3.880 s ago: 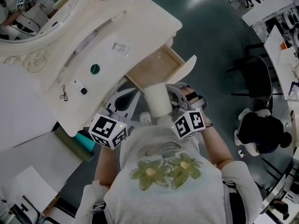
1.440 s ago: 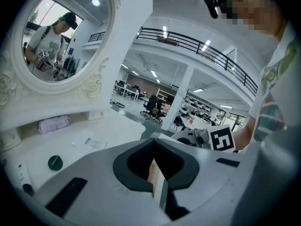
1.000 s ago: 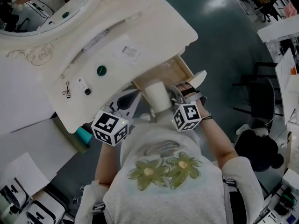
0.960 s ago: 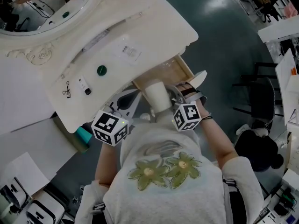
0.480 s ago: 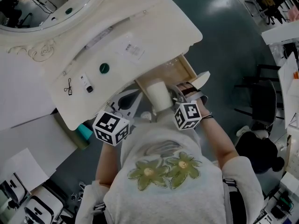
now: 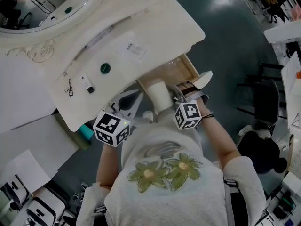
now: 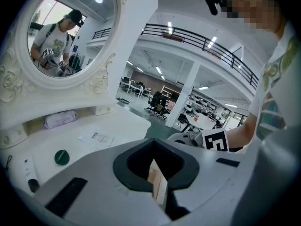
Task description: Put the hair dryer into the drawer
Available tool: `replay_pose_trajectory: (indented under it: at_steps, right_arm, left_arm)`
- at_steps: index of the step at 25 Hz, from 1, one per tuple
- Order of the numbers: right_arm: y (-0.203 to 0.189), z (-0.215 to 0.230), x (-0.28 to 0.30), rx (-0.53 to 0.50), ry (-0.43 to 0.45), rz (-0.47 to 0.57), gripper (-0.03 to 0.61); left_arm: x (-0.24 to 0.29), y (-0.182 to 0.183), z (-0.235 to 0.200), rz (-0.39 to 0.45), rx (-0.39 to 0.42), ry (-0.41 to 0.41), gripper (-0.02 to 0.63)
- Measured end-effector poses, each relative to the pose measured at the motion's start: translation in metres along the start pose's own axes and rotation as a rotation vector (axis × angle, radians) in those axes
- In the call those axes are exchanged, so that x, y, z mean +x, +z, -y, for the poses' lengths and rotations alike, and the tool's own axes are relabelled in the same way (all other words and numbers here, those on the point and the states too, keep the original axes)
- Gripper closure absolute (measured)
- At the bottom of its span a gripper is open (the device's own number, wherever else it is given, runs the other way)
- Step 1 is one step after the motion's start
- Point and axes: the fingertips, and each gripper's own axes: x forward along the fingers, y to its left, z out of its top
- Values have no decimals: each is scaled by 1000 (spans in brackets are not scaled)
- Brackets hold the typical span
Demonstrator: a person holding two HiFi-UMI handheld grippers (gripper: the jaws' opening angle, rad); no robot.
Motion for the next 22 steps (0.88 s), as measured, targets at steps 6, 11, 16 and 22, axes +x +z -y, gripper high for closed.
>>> replay_pose_trajectory:
  at_steps: [6, 11, 16, 22]
  right_arm:
    - [-5, -3, 7, 10, 20, -6, 333]
    - [-11, -5, 13, 11, 43, -14, 333]
    - [-15, -6, 18, -9, 61, -30, 333]
    - [-20, -8, 24, -17, 78, -38, 333]
  left_arm:
    - [-1, -2, -5, -11, -2, 9, 604]
    - [1, -3, -9, -18, -5, 19, 604]
    - [2, -3, -11, -25, -11, 24, 604]
    - [5, -8, -15, -35, -22, 29, 604]
